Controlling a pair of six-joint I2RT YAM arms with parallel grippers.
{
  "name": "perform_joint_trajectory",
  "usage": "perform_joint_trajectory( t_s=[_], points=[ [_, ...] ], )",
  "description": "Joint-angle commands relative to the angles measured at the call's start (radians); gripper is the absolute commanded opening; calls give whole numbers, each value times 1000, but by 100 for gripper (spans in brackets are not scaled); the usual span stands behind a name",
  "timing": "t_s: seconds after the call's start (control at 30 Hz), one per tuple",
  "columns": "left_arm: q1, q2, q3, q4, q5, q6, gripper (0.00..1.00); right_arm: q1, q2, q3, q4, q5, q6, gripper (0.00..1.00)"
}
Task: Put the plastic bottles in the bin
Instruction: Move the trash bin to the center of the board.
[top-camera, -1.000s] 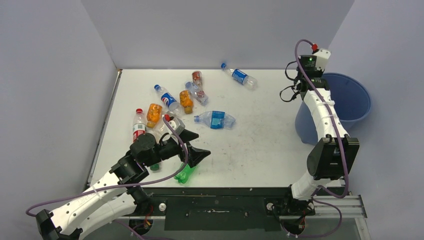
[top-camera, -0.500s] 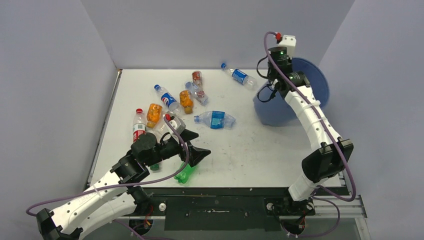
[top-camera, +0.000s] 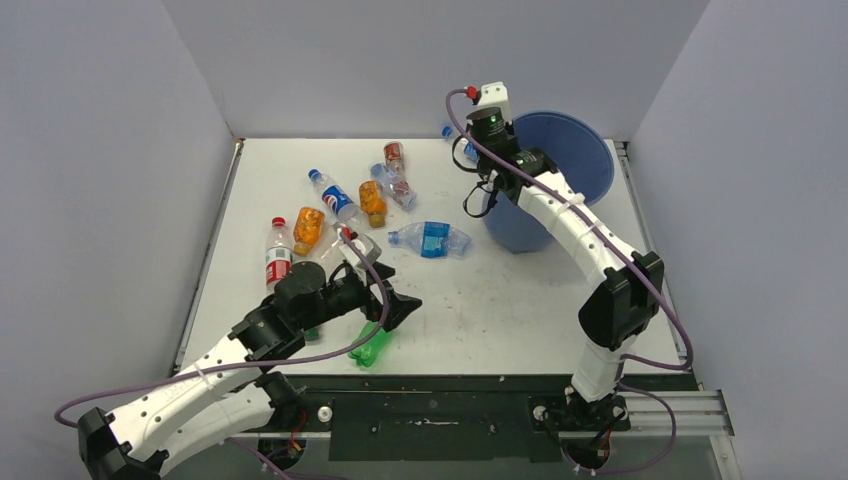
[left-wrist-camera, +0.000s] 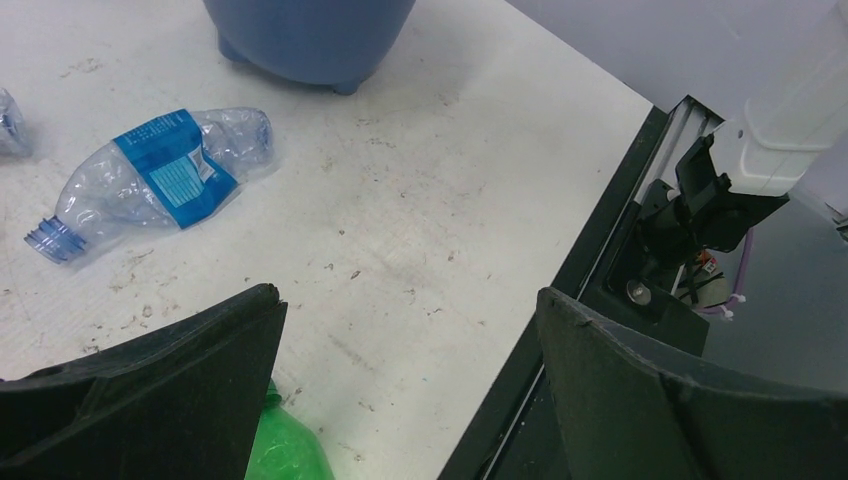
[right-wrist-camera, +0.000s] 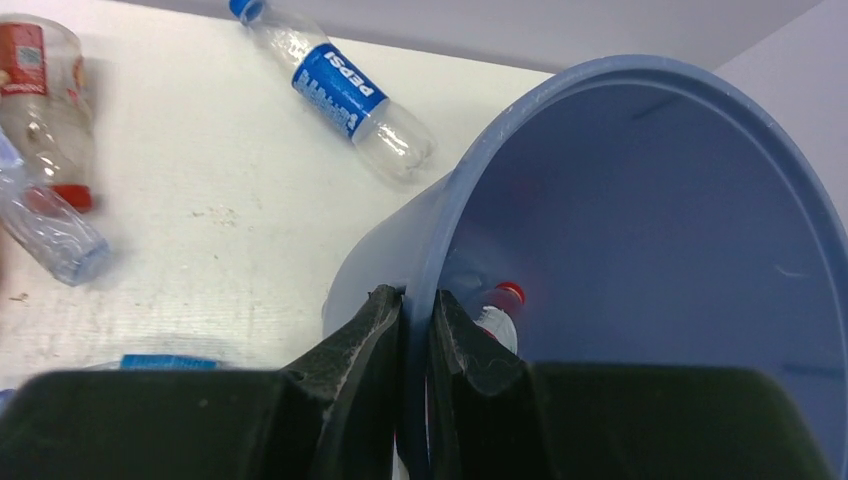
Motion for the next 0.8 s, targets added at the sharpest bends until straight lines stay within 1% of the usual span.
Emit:
perform_joint_trajectory(
  t_s=[0.0,0.13,0.27,0.4,0.57,0.6,0.63,0.67,0.7,0.77],
  points=[
    [-7,6,51,1,-22,25,96,23,-2,24,67,106,-121,5],
    [-7,7,47,4,-21,29,96,24,11,-6,63,96,-157,5],
    [-8,15,47,5,-18,29,96,22,13,-30,58,78,-146,5],
    [-7,23,47,2,-19,29,96,21,14,-38,46,102,-147,5],
    [-7,26,50,0,-24,32,96,-6,-10,-55,30,94,-131,5],
    [-7,26,50,-2,-23,33,96,-13,-20,-64,34,83,-123,7],
    [-7,26,50,-1,-24,33,96,-16,-27,-67,34,71,-113,17],
    [-7,27,50,-1,-24,33,96,-19,-31,-65,30,60,-107,30],
    [-7,27,49,0,-23,33,96,-19,-33,-61,28,53,-104,41],
    [-7,30,49,-2,-25,33,96,-19,-38,-47,20,42,-104,55]
  ],
)
